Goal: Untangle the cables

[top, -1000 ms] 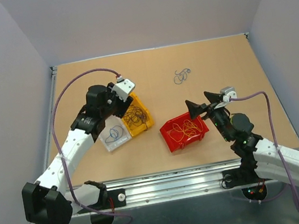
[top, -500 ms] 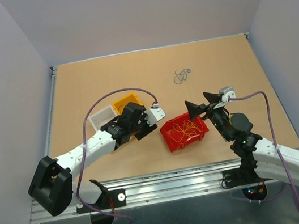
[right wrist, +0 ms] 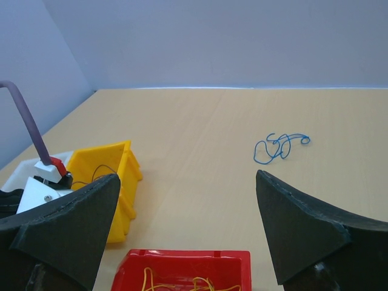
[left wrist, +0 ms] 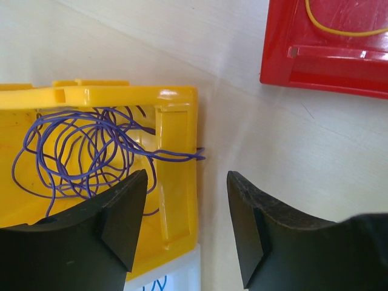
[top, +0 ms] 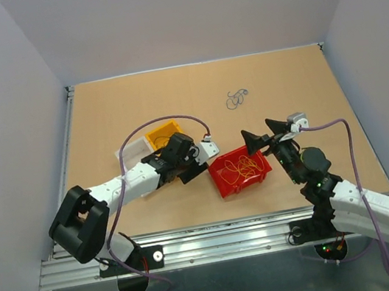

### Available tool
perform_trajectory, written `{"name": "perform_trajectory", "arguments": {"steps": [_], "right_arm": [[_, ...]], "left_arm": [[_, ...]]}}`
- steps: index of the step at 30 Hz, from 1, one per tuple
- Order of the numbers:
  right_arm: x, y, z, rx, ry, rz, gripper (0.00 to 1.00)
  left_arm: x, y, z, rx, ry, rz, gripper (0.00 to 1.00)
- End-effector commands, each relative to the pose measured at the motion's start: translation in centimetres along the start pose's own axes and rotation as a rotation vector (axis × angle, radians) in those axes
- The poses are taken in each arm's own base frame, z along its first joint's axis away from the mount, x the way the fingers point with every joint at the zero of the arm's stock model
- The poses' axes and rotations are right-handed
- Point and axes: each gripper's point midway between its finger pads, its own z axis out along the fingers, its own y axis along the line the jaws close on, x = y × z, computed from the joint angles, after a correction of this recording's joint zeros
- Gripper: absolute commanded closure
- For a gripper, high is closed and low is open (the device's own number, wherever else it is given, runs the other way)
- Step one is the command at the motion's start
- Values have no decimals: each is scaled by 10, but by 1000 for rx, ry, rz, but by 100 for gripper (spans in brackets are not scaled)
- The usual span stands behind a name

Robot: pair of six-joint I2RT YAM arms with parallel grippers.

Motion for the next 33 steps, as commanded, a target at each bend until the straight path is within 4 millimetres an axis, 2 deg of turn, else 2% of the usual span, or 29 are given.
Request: {"name": "perform_trajectory", "arguments": {"steps": [1, 8, 11, 12, 14, 15, 21, 27, 31, 33], "right_arm": [[-17, 0, 1, 10, -52, 25, 2], [-19, 0, 0, 9, -57, 26, 2], [-19, 0, -1, 11, -58, 24, 2], [-18, -1, -1, 13, -56, 22, 2], [-19, -2, -2, 15, -58, 23, 2], [-18, -2, -3, 17, -59, 21, 2], [-20, -3, -4, 18, -62, 21, 2], [-20, -2, -3, 15, -58, 21, 2], [-18, -2, -2, 16, -54, 22, 2], [-18, -2, -2, 16, -53, 22, 2]], "left_arm": [[-31, 12, -1, -22, -80, -22, 32], [-33, 19, 8, -47, -66, -30, 32], [-31, 19, 14, -45, -46, -29, 45], [-30, 19, 16, -41, -38, -29, 58], [-28, 20, 17, -38, -30, -32, 68], [-29, 21, 16, -42, -35, -35, 75], [-41, 37, -4, -56, -112, -88, 100], [-49, 51, -19, -19, -187, -144, 100], [-45, 66, -22, -22, -198, -188, 100], [-40, 81, -23, -66, -200, -218, 100]]}}
